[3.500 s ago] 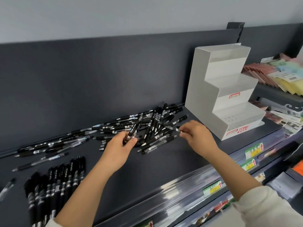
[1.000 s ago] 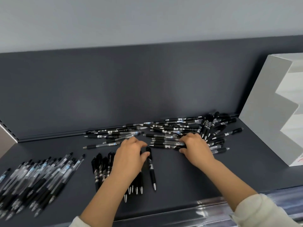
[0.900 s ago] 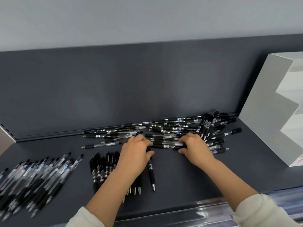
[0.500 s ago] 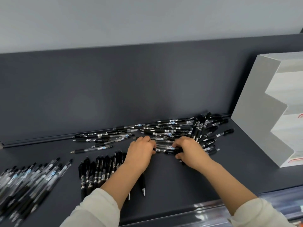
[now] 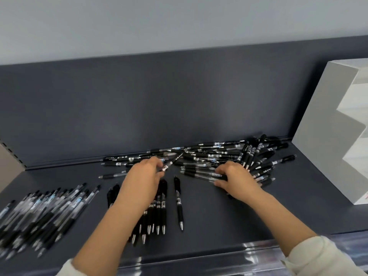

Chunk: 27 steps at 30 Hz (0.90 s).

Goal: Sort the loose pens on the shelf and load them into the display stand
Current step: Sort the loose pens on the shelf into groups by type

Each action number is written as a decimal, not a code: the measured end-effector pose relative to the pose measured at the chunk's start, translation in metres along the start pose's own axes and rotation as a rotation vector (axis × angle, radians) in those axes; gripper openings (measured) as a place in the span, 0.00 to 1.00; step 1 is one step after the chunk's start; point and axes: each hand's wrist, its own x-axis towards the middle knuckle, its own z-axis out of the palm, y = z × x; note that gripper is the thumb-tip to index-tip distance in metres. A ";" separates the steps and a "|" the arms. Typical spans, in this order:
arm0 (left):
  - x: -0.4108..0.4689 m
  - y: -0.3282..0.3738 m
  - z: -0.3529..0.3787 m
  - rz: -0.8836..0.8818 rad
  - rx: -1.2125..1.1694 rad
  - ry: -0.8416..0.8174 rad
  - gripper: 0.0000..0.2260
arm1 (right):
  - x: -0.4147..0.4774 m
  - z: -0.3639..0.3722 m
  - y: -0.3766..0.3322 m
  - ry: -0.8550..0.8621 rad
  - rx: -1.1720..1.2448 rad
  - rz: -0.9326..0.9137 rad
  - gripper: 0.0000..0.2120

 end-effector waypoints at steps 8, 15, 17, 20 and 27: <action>-0.053 -0.017 0.015 -0.117 -0.019 -0.154 0.16 | 0.009 0.004 -0.011 -0.063 -0.053 0.068 0.19; -0.046 -0.021 0.020 -0.038 -0.104 -0.167 0.13 | 0.009 0.004 -0.019 -0.085 -0.036 0.086 0.11; -0.045 -0.021 0.022 -0.018 -0.122 -0.173 0.12 | 0.007 0.004 -0.022 -0.086 -0.046 0.081 0.12; -0.042 -0.020 0.021 -0.006 -0.133 -0.146 0.11 | 0.005 0.000 -0.027 -0.033 -0.045 0.074 0.12; -0.016 -0.006 0.006 0.323 -0.019 0.097 0.25 | -0.008 -0.035 -0.068 0.061 0.032 -0.138 0.09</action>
